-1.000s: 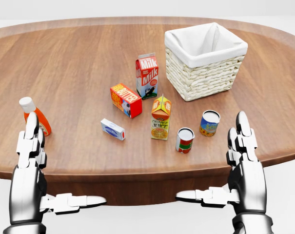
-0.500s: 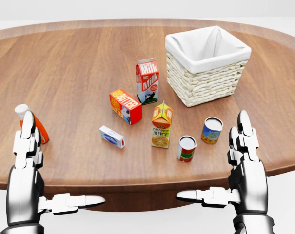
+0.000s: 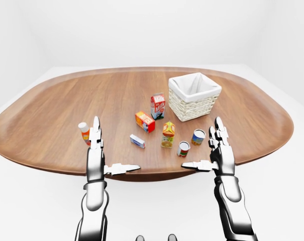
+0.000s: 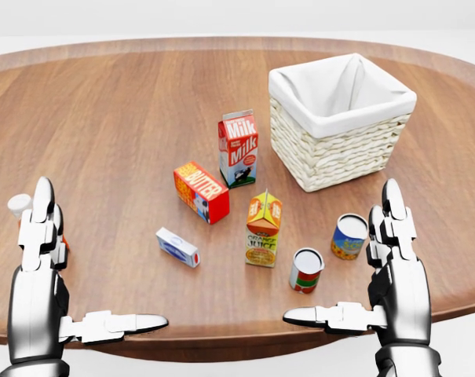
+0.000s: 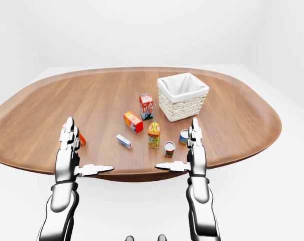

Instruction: Pick up the alphabet soup and the tomato sauce, and put them in the basket.

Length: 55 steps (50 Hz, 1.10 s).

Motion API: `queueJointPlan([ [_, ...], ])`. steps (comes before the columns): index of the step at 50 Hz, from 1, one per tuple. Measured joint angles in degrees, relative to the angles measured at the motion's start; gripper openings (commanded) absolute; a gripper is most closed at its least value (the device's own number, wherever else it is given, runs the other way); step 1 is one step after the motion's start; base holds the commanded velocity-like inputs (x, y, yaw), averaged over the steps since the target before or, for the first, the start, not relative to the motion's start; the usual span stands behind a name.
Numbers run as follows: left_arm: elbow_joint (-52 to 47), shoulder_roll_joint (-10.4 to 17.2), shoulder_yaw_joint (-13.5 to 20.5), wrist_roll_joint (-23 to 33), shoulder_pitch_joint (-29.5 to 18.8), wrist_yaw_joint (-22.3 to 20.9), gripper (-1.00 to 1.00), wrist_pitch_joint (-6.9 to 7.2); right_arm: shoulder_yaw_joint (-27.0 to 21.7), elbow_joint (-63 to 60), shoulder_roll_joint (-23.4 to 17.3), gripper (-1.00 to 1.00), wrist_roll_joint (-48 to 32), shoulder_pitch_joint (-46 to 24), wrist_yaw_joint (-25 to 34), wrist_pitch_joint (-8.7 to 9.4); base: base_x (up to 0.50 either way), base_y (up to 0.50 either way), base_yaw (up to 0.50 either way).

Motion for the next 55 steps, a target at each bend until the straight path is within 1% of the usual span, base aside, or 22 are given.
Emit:
queueJointPlan([
  [55,0.16,0.07,-0.01,0.01,-0.33,-0.44,1.0,0.0,0.06,0.3,-0.01,1.0,-0.18,0.03,0.09,0.0,0.21,0.0,0.0],
])
